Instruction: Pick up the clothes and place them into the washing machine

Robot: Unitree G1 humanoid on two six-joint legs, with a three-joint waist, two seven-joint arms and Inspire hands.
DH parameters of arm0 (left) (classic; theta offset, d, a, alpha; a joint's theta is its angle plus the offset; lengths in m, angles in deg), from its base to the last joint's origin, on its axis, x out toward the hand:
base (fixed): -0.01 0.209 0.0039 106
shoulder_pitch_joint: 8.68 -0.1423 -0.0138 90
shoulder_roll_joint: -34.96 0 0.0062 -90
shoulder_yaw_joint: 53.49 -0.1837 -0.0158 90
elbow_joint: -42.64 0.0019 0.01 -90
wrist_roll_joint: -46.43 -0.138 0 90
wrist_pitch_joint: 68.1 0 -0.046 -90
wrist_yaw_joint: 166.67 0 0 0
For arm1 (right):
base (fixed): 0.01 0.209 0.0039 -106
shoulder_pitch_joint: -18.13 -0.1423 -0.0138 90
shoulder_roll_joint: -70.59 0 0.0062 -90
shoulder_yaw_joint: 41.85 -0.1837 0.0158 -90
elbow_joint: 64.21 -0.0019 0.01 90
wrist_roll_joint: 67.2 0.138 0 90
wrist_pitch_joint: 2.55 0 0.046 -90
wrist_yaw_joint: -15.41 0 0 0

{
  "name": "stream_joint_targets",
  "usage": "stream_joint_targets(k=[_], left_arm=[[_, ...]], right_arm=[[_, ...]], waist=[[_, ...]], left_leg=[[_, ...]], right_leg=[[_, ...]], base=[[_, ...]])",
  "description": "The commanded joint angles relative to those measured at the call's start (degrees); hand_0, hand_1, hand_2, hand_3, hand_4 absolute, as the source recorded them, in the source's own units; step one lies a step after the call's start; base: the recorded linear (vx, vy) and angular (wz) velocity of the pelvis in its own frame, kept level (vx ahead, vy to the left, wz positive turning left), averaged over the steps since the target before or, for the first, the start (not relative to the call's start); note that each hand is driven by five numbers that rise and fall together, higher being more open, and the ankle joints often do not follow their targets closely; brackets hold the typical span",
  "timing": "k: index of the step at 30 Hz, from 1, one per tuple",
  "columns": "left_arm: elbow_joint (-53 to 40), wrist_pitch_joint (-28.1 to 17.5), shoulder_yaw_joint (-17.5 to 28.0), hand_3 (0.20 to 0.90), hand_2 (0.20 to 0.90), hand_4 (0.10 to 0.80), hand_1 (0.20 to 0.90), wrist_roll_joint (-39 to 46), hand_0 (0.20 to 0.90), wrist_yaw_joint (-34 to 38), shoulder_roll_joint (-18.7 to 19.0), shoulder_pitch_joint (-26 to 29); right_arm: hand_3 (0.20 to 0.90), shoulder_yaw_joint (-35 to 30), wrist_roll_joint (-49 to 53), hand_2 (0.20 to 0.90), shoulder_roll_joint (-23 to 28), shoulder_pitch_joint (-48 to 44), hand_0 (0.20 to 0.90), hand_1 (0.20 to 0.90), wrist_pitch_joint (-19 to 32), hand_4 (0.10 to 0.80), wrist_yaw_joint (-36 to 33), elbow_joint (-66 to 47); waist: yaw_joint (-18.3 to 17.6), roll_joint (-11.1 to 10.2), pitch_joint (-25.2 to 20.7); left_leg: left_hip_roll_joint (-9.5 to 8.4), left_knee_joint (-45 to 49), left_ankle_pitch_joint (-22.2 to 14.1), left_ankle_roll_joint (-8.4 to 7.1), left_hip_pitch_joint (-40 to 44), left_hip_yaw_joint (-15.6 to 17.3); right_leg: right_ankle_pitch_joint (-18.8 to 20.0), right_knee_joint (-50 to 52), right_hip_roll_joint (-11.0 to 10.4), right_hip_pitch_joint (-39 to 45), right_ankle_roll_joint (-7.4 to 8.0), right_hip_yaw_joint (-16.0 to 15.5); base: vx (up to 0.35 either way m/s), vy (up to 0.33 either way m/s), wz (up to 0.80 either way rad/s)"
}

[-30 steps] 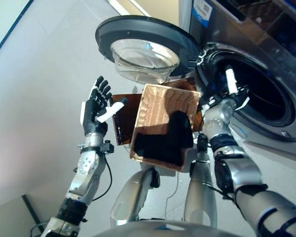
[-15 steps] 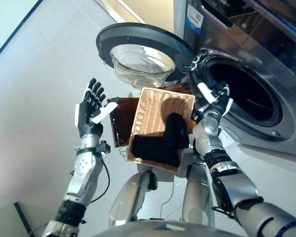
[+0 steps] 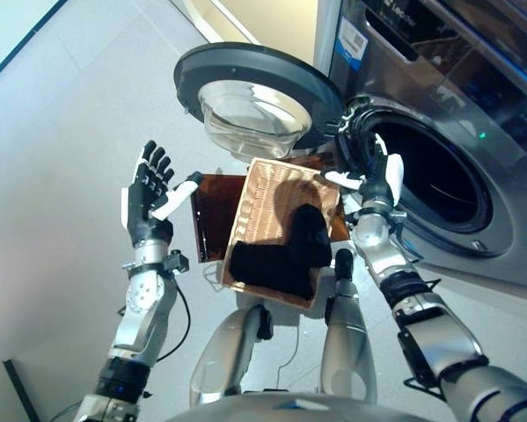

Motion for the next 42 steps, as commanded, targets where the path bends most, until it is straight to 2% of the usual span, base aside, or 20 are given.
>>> stream_joint_targets(k=[1,10,31,42], left_arm=[[-4.7,-6.8,3.9,0.900,0.900,0.800,0.900,-2.9,0.900,0.9,0.2,1.2],[-4.3,-7.1,4.6,0.900,0.900,0.800,0.900,-3.0,0.900,-1.9,0.0,1.7],[-5.2,-6.5,3.7,0.900,0.900,0.800,0.900,-3.0,0.900,-4.0,0.3,3.3],[-7.1,-5.9,2.7,0.900,0.900,0.800,0.900,-4.1,0.900,-5.4,1.6,3.9]], right_arm=[[0.900,3.5,-8.1,0.900,1.3,-2.7,0.900,0.900,1.5,0.800,-0.5,-1.8],[0.900,13.9,-26.7,0.900,5.4,-4.8,0.900,0.900,-1.9,0.800,6.0,1.0],[0.900,26.5,-36.6,0.900,1.1,-7.9,0.900,0.900,-1.4,0.800,13.5,7.8],[0.900,32.7,-40.7,0.900,1.0,-11.8,0.900,0.900,-1.3,0.800,17.7,11.5]], waist=[[1.4,-1.0,-4.6],[2.1,-1.1,-4.6],[3.2,-2.0,-4.1],[3.9,-2.1,-1.5]], left_leg=[[0.95,5.2,-5.8,-4.57,-3.2,-1.3],[0.95,4.8,-5.5,-4.73,-3.0,-1.8],[1.11,3.7,-4.3,-4.94,-3.1,-2.4],[1.11,2.3,-2.6,-5.30,-3.9,-3.1]], right_leg=[[-2.9,-0.9,0.5,0.5,-2.79,0.5],[-2.9,-1.2,0.6,0.6,-2.73,0.1],[-2.0,-1.8,0.6,0.4,-2.69,-0.3],[-1.3,-2.4,0.5,-0.3,-2.59,-1.2]], base=[[0.000,0.000,0.00],[0.000,0.000,0.00],[0.000,0.000,0.00],[-0.019,-0.005,0.03]])
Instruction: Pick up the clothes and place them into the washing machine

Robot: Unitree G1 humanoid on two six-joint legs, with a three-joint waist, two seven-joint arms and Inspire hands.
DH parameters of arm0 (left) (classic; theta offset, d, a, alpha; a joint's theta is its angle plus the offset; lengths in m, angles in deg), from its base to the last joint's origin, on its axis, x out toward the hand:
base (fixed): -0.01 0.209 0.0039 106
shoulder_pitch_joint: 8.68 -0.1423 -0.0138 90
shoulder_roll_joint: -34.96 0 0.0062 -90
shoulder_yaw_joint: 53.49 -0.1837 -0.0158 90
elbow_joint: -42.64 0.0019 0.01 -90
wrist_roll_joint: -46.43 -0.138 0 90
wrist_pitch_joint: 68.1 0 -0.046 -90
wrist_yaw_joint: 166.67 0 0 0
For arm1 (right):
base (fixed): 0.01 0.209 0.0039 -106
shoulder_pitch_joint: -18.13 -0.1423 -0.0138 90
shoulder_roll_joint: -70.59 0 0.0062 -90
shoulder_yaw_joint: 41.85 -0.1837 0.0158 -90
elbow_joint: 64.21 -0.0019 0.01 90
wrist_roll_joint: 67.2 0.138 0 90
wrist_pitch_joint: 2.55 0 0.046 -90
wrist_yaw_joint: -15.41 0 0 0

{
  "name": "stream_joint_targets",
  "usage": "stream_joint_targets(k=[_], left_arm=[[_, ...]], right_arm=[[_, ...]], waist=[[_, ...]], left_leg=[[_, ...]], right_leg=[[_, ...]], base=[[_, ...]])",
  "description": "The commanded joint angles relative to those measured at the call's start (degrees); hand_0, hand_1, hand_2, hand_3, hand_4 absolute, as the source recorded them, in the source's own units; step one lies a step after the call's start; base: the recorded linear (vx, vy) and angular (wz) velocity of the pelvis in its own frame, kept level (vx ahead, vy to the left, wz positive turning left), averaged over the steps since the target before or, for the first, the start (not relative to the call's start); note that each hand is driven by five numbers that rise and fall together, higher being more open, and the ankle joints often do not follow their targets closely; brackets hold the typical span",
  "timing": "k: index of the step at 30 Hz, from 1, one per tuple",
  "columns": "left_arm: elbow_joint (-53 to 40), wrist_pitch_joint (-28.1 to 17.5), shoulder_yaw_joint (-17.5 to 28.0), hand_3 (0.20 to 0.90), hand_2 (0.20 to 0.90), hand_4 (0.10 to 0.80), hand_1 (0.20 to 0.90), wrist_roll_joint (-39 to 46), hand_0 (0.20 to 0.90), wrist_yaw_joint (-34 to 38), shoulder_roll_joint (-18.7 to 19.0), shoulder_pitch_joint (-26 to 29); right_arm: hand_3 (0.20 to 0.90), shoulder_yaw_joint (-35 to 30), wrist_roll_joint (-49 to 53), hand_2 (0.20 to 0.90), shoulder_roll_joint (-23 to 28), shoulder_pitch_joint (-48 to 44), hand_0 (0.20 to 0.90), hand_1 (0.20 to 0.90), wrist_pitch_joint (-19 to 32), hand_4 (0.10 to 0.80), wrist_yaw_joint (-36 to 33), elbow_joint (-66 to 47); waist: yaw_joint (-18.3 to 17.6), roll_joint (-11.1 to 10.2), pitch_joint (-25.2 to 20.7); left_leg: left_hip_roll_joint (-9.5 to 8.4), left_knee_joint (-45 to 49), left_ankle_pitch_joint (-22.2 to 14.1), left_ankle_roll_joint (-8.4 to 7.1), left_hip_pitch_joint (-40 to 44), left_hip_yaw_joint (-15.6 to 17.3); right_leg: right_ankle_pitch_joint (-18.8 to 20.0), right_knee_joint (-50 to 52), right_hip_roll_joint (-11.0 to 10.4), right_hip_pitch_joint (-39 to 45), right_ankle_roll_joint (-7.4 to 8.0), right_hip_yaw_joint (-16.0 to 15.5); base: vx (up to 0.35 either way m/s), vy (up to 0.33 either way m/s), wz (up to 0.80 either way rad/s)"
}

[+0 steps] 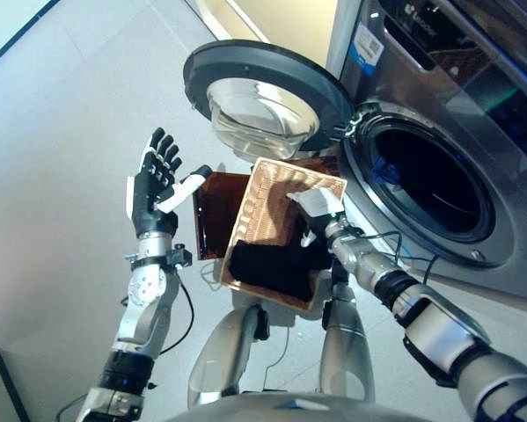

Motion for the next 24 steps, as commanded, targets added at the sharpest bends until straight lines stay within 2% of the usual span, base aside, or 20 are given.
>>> stream_joint_targets(k=[1,13,24], left_arm=[[-7.1,-5.7,2.0,0.900,0.900,0.800,0.900,-3.3,0.900,-0.8,2.9,2.0],[-8.2,-5.1,2.2,0.900,0.900,0.800,0.900,-4.0,0.900,-2.2,3.1,2.0],[-9.8,-4.5,2.7,0.900,0.900,0.800,0.900,-4.4,0.900,-2.3,3.3,2.8]], right_arm=[[0.900,3.2,-2.6,0.900,-1.9,-6.7,0.900,0.900,2.2,0.800,0.4,1.1],[0.900,12.1,-11.7,0.900,2.2,-10.3,0.900,0.900,4.1,0.800,6.1,1.6],[0.900,13.8,-12.4,0.900,3.7,-14.7,0.900,0.900,3.6,0.800,8.5,4.3]], waist=[[2.0,-0.5,-1.0],[2.8,-0.7,0.7],[3.9,-0.2,2.8]], left_leg=[[0.91,2.2,-2.7,-5.13,-3.1,-2.0],[0.87,1.1,-1.3,-5.55,-4.3,-3.3],[0.72,0.3,-0.4,-5.98,-5.4,-4.6]], right_leg=[[-2.0,-0.6,0.4,-1.0,-2.38,0.2],[-1.4,-0.7,0.1,-2.2,-2.42,-0.7],[-1.6,-0.6,-0.4,-2.8,-2.29,-1.7]], base=[[-0.030,-0.009,0.05],[-0.008,-0.001,0.04],[-0.015,-0.008,0.08]])
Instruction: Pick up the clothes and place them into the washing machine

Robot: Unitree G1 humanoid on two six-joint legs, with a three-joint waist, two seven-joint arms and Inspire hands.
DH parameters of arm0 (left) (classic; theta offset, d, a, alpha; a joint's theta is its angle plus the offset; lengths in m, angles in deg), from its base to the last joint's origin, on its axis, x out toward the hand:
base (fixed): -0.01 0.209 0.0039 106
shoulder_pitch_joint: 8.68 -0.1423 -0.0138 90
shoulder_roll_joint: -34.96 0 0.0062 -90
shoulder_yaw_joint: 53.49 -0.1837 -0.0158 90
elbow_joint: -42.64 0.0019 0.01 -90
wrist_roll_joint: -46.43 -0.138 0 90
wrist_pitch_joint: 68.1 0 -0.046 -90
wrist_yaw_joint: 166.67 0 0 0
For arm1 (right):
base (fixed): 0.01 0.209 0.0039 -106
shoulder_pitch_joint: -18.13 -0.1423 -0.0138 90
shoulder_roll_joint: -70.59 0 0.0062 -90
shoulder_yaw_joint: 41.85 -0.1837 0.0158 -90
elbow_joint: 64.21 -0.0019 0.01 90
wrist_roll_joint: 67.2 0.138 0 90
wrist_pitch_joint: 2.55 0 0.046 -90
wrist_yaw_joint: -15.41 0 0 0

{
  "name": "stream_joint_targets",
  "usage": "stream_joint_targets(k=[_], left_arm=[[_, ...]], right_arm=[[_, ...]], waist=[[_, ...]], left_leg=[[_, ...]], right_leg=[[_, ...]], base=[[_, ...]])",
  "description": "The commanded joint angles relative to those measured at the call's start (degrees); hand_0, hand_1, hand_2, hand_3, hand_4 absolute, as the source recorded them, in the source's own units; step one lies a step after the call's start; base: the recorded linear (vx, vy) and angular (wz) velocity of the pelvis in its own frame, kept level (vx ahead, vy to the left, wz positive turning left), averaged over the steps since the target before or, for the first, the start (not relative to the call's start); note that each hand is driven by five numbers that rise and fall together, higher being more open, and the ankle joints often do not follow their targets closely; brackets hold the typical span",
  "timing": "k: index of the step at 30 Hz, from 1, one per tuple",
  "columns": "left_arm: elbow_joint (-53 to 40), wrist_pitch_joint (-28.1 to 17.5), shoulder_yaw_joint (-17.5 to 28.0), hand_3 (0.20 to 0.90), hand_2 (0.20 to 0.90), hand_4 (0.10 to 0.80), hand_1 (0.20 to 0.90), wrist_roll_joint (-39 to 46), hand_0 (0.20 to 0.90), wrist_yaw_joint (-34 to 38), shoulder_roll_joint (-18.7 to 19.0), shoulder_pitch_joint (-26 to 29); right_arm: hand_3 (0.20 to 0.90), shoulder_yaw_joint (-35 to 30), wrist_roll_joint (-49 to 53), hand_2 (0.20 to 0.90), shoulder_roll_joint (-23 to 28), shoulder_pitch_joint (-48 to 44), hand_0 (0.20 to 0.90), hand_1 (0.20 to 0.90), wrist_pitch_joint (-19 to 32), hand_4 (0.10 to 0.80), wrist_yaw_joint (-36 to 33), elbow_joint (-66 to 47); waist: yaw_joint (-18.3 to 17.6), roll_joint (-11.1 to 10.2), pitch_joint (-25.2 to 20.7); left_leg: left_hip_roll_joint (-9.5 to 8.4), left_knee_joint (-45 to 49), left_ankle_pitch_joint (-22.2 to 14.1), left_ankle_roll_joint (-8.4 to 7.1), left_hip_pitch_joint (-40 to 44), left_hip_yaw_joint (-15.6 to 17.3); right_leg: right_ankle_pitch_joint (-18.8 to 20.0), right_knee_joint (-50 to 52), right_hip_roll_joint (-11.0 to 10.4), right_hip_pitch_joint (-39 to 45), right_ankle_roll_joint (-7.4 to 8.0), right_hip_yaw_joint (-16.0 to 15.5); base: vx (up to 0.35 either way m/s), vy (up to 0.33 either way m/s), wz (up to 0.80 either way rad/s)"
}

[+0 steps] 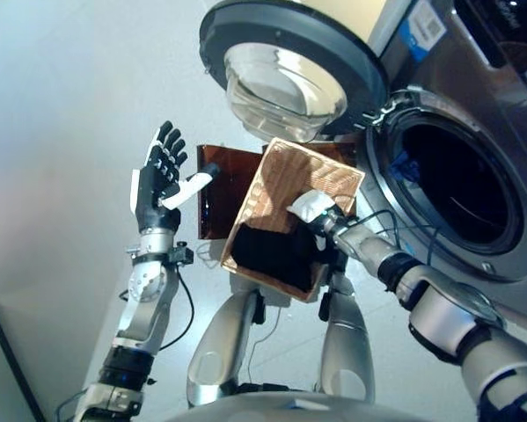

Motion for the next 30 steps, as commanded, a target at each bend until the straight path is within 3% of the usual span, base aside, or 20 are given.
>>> stream_joint_targets(k=[1,8,19,20,21,23,25,26,30], left_arm=[[-10.0,-4.8,2.6,0.900,0.900,0.800,0.900,-2.3,0.900,-0.2,2.9,1.4],[-12.2,-5.2,2.1,0.900,0.900,0.800,0.900,-1.6,0.900,-0.3,3.0,2.7],[-13.0,-5.0,2.1,0.900,0.900,0.800,0.900,-1.3,0.900,-0.2,1.6,3.9],[-13.0,-5.1,2.2,0.900,0.900,0.800,0.900,-1.2,0.900,-0.3,1.5,3.9],[-13.2,-5.1,2.3,0.900,0.900,0.800,0.900,-1.2,0.900,-0.2,1.5,4.0],[-13.3,-5.1,2.4,0.900,0.900,0.800,0.900,-1.2,0.900,-0.2,1.5,4.0],[-13.4,-5.1,2.5,0.900,0.900,0.800,0.900,-1.3,0.900,-0.1,1.4,4.0],[-13.4,-5.1,2.6,0.900,0.900,0.800,0.900,-1.3,0.900,0.0,1.3,4.0],[-13.6,-5.3,2.6,0.900,0.900,0.800,0.900,-1.2,0.900,-0.1,1.1,4.0]], right_arm=[[0.900,3.1,-0.8,0.900,0.2,-7.7,0.900,0.900,0.8,0.800,-0.5,2.2],[0.900,3.9,-1.0,0.900,1.7,-15.3,0.900,0.900,-1.3,0.800,-0.9,10.0],[0.900,3.4,-2.5,0.900,6.0,-18.6,0.900,0.900,-3.7,0.800,-1.0,15.2],[0.859,3.6,-2.8,0.859,6.3,-18.9,0.859,0.859,-3.9,0.771,-1.0,15.7],[0.560,3.8,-3.6,0.560,6.5,-19.5,0.560,0.560,-4.2,0.557,-0.9,16.0],[0.483,3.8,-4.0,0.483,6.6,-19.7,0.483,0.483,-4.1,0.502,-0.7,16.0],[0.321,4.1,-4.5,0.321,6.6,-20.2,0.321,0.321,-4.3,0.386,-1.0,15.9],[0.200,4.4,-5.0,0.200,6.6,-20.3,0.200,0.200,-4.2,0.300,-0.9,15.7],[0.200,4.8,-5.6,0.200,6.6,-21.2,0.200,0.200,-4.0,0.300,-1.2,15.1]], waist=[[1.2,0.6,-1.9],[2.9,2.0,-0.2],[3.7,3.1,1.4],[3.7,3.1,1.5],[3.8,3.1,1.6],[3.7,3.1,1.7],[3.6,3.0,1.7],[3.6,3.0,1.8],[3.6,3.0,2.1]], left_leg=[[0.02,0.2,-1.0,-5.03,-3.5,-1.2],[-0.32,-0.7,0.2,-5.32,-5.2,-2.2],[-0.62,-1.0,0.9,-5.47,-6.9,-2.7],[-0.69,-1.0,0.9,-5.47,-7.0,-2.7],[-0.61,-1.1,0.9,-5.47,-7.2,-2.7],[-0.59,-1.1,0.9,-5.45,-7.2,-2.7],[-0.51,-1.3,0.9,-5.43,-7.2,-2.6],[-0.48,-1.4,0.9,-5.43,-7.2,-2.6],[-0.40,-1.7,1.1,-5.42,-7.1,-2.4]], right_leg=[[-1.1,-0.4,-0.7,-2.9,-1.74,1.7],[-1.2,0.2,-1.2,-4.7,-1.71,0.9],[-1.0,0.8,-1.5,-6.5,-1.59,0.6],[-1.0,0.7,-1.5,-6.6,-1.62,0.7],[-0.9,0.7,-1.4,-6.8,-1.62,0.8],[-0.9,0.6,-1.4,-6.9,-1.62,0.9],[-0.7,0.2,-1.4,-7.0,-1.57,0.9],[-0.7,0.1,-1.3,-7.0,-1.57,0.9],[-0.6,0.1,-1.2,-7.3,-1.51,1.0]], base=[[-0.032,-0.008,0.11],[-0.017,-0.004,0.07],[-0.013,0.007,0.07],[-0.019,0.013,0.05],[-0.016,0.011,0.05],[-0.012,0.015,0.04],[0.000,0.000,0.00],[0.000,0.000,0.00],[0.000,0.000,0.00]])
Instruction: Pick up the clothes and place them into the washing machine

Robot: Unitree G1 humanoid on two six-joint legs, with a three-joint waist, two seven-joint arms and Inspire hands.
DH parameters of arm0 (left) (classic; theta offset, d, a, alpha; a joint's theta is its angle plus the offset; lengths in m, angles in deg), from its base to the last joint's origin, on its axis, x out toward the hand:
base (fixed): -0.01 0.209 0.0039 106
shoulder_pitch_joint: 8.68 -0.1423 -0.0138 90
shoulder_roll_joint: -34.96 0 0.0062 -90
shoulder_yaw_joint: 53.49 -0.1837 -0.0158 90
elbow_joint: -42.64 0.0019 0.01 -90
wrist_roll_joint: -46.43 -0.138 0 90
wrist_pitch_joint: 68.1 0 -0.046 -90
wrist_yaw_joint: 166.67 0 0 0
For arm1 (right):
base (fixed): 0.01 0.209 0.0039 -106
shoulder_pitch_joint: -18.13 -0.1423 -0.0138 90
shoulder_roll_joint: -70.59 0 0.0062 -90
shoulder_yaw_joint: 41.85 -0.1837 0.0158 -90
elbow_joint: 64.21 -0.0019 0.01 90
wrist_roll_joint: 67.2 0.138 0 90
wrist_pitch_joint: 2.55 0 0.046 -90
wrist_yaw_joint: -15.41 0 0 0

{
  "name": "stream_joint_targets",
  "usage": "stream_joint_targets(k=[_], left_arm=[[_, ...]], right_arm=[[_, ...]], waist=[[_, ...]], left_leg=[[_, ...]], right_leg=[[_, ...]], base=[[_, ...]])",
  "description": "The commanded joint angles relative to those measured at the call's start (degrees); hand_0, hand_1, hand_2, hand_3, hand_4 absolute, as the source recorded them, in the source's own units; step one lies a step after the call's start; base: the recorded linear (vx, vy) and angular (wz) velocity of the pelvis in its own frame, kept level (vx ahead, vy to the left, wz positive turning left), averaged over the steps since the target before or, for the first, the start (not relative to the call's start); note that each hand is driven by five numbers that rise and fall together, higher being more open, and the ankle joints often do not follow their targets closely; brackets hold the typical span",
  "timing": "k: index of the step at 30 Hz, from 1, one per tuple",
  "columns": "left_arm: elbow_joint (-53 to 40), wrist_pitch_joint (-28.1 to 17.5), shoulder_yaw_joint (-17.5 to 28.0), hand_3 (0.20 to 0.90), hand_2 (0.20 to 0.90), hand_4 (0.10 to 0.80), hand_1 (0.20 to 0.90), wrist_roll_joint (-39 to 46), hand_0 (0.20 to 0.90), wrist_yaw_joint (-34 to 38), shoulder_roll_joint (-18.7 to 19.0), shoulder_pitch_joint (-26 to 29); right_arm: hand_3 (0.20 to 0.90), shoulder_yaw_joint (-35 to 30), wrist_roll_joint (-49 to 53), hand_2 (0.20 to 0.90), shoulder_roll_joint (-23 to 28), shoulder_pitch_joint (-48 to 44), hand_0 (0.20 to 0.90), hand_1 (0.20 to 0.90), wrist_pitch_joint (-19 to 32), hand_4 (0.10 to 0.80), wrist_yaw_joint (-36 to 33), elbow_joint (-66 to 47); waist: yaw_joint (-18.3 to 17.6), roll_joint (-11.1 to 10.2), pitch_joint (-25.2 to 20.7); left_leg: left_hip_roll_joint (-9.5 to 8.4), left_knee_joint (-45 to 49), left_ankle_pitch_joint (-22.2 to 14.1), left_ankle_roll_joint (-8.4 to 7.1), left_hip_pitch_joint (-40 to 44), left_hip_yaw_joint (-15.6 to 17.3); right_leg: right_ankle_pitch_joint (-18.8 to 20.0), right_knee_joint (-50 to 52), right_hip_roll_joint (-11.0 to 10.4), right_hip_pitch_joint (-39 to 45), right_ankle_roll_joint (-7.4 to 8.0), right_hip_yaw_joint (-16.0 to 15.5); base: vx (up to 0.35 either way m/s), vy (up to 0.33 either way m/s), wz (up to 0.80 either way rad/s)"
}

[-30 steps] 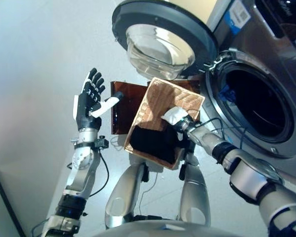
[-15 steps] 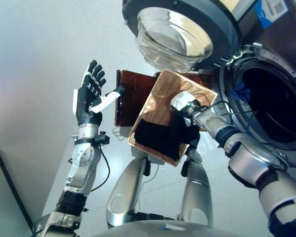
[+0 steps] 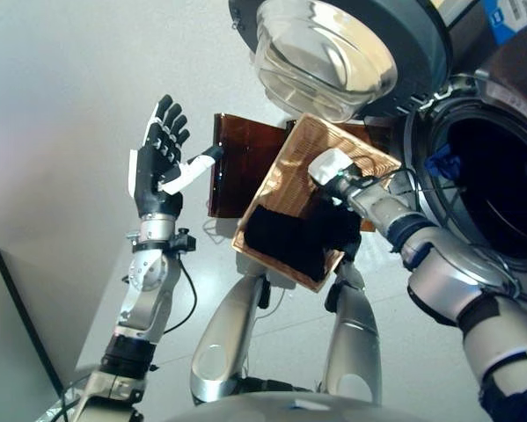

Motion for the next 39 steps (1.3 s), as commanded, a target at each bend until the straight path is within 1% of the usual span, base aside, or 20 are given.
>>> stream_joint_targets(k=[1,5,9,15,18,19,20,22,25,27,29,30,32,34,37,38,39], left_arm=[[-11.0,-5.4,2.8,0.900,0.900,0.800,0.900,-1.1,0.900,-0.2,1.2,0.5],[-11.1,-5.5,3.0,0.900,0.900,0.800,0.900,-0.9,0.900,-0.3,1.3,0.2],[-11.2,-5.7,3.2,0.900,0.900,0.800,0.900,-0.6,0.900,-0.3,1.2,-0.1],[-10.8,-6.0,2.9,0.900,0.900,0.800,0.900,-0.5,0.900,0.1,1.4,-0.1],[-10.2,-6.0,3.5,0.900,0.900,0.800,0.900,-1.1,0.900,0.9,1.6,-0.2],[-9.7,-5.9,4.1,0.900,0.900,0.800,0.900,-1.7,0.900,1.7,1.6,-0.2],[-9.8,-5.9,4.0,0.900,0.900,0.800,0.900,-1.7,0.900,1.7,1.7,-0.2],[-9.3,-5.9,4.2,0.900,0.900,0.800,0.900,-2.0,0.900,2.4,1.8,-0.1],[-8.5,-6.1,4.0,0.900,0.900,0.800,0.900,-1.8,0.900,3.3,1.8,0.2],[-8.1,-6.3,3.9,0.900,0.900,0.800,0.900,-1.2,0.900,3.5,2.0,0.0],[-7.8,-6.5,3.7,0.900,0.900,0.800,0.900,-0.7,0.900,3.9,2.1,-0.3],[-7.7,-6.5,3.7,0.900,0.900,0.800,0.900,-0.7,0.900,4.2,2.0,-0.5],[-7.8,-6.7,3.8,0.900,0.900,0.800,0.900,-0.4,0.900,4.4,2.4,-1.3],[-7.6,-6.8,3.9,0.900,0.900,0.800,0.900,-0.2,0.900,4.4,2.5,-2.2],[-7.4,-6.9,3.7,0.900,0.900,0.800,0.900,0.2,0.900,4.3,2.5,-3.2],[-7.4,-6.9,3.7,0.900,0.900,0.800,0.900,0.2,0.900,4.3,2.5,-3.2],[-7.3,-6.9,3.8,0.900,0.900,0.800,0.900,0.3,0.900,4.2,2.6,-3.8]], right_arm=[[0.200,3.3,-2.0,0.200,5.0,-8.9,0.200,0.200,-3.0,0.300,-0.3,2.6],[0.200,3.4,-2.4,0.200,4.8,-9.0,0.200,0.200,-3.1,0.300,-0.5,2.6],[0.200,2.3,-3.8,0.200,4.4,-5.9,0.200,0.200,-3.8,0.300,-2.0,1.2],[0.200,1.3,-4.5,0.200,2.6,-5.4,0.200,0.200,-4.3,0.300,-3.5,1.0],[0.200,-1.3,-1.9,0.200,3.3,-4.8,0.200,0.200,-4.3,0.300,-6.1,-3.5],[0.200,-5.1,2.0,0.200,4.8,-2.9,0.200,0.200,-4.4,0.300,-8.4,-8.1],[0.200,-5.2,2.0,0.200,4.9,-2.8,0.200,0.200,-4.4,0.300,-8.4,-8.2],[0.200,-11.8,9.7,0.200,5.6,0.3,0.200,0.200,-4.1,0.300,-10.7,-12.9],[0.200,-21.0,24.9,0.200,3.2,3.2,0.200,0.200,-2.0,0.300,-13.9,-16.6],[0.200,-25.9,33.9,0.200,2.0,5.4,0.200,0.200,0.0,0.300,-14.8,-20.4],[0.200,-30.0,42.0,0.200,0.4,7.1,0.200,0.200,1.6,0.300,-15.9,-21.5],[0.200,-32.9,47.4,0.200,-0.9,8.6,0.200,0.200,3.1,0.300,-16.8,-22.7],[0.200,-35.7,53.4,0.200,-2.6,10.7,0.200,0.200,4.7,0.300,-16.5,-24.2],[0.200,-38.6,59.8,0.200,-4.4,13.4,0.200,0.200,7.3,0.300,-16.9,-27.1],[0.200,-40.8,65.9,0.200,-6.4,16.2,0.200,0.200,9.8,0.300,-16.1,-29.1],[0.200,-40.8,65.9,0.200,-6.4,16.3,0.200,0.200,9.8,0.300,-16.1,-29.1],[0.200,-42.6,70.8,0.200,-8.0,18.5,0.200,0.200,11.4,0.300,-15.3,-30.7]], waist=[[0.4,1.6,0.3],[0.5,1.6,0.3],[0.2,1.4,0.3],[0.1,1.5,-0.2],[-0.4,1.2,-0.3],[-1.0,1.0,-0.3],[-0.8,1.0,-0.3],[-1.3,0.9,-0.3],[-1.8,1.0,-0.2],[-2.0,0.9,-0.3],[-2.3,0.8,-0.4],[-2.6,0.8,-0.5],[-2.9,0.7,-0.9],[-3.3,0.7,-1.3],[-3.7,0.7,-1.9],[-3.6,0.7,-2.0],[-3.9,0.9,-2.3]], left_leg=[[-0.26,-1.8,-0.4,-4.17,-1.7,0.7],[-0.25,-1.8,-0.4,-4.08,-1.5,0.8],[-0.22,-1.8,-0.6,-3.99,-1.1,1.1],[-0.23,-1.6,-0.9,-3.87,-0.7,1.2],[-0.07,-1.4,-1.0,-3.85,-0.4,1.5],[0.00,-1.2,-1.1,-3.83,-0.4,1.8],[0.05,-1.2,-0.9,-3.82,-0.6,1.9],[0.04,-1.0,-1.2,-3.76,-0.3,2.0],[0.17,-0.9,-1.3,-3.67,0.0,2.2],[0.26,-0.8,-1.2,-3.60,0.1,2.6],[0.23,-0.8,-1.5,-3.54,0.6,2.7],[0.25,-0.7,-1.6,-3.48,0.8,2.8],[0.28,-0.8,-1.7,-3.42,1.2,3.0],[0.25,-0.8,-1.8,-3.34,1.5,3.2],[0.17,-0.7,-2.1,-3.26,1.7,3.5],[0.17,-0.7,-2.1,-3.25,1.7,3.6],[0.05,-0.5,-2.3,-3.21,1.9,3.8]], right_leg=[[-0.2,-0.9,-0.9,-3.1,-1.16,3.6],[-0.2,-0.8,-0.8,-3.1,-1.16,3.8],[-0.1,-0.9,-0.7,-2.7,-1.12,4.0],[-0.2,-0.9,-0.7,-2.3,-1.10,4.1],[-0.3,-0.7,-0.6,-2.1,-1.10,4.3],[-0.3,-0.6,-0.5,-2.0,-1.07,4.4],[0.1,-0.8,-0.4,-2.2,-1.12,4.4],[-0.1,-0.6,-0.5,-1.9,-1.06,4.4],[-0.2,-0.4,-0.5,-1.7,-1.05,4.5],[0.1,-0.5,-0.4,-1.5,-1.11,4.6],[-0.3,-0.3,-0.5,-1.1,-1.10,4.8],[-0.3,-0.4,-0.5,-0.9,-1.12,4.8],[-0.3,-0.4,-0.5,-0.7,-1.15,4.9],[-0.4,-0.3,-0.5,-0.5,-1.19,5.0],[-0.5,-0.4,-0.4,-0.3,-1.20,5.3],[-0.5,-0.4,-0.4,-0.3,-1.20,5.3],[-0.6,-0.4,-0.4,-0.1,-1.22,5.5]], base=[[0.000,0.000,0.00],[-0.004,0.002,-0.01],[-0.006,0.009,-0.05],[0.000,0.004,-0.05],[0.000,0.000,0.00],[0.000,0.000,0.00],[-0.011,0.003,-0.04],[0.007,0.005,-0.04],[0.000,0.000,0.00],[0.020,0.010,-0.06],[0.037,0.004,-0.07],[0.032,0.006,-0.06],[0.032,0.016,-0.03],[0.015,0.013,-0.03],[0.026,0.017,-0.08],[0.034,0.027,-0.14],[0.032,0.023,-0.15]])
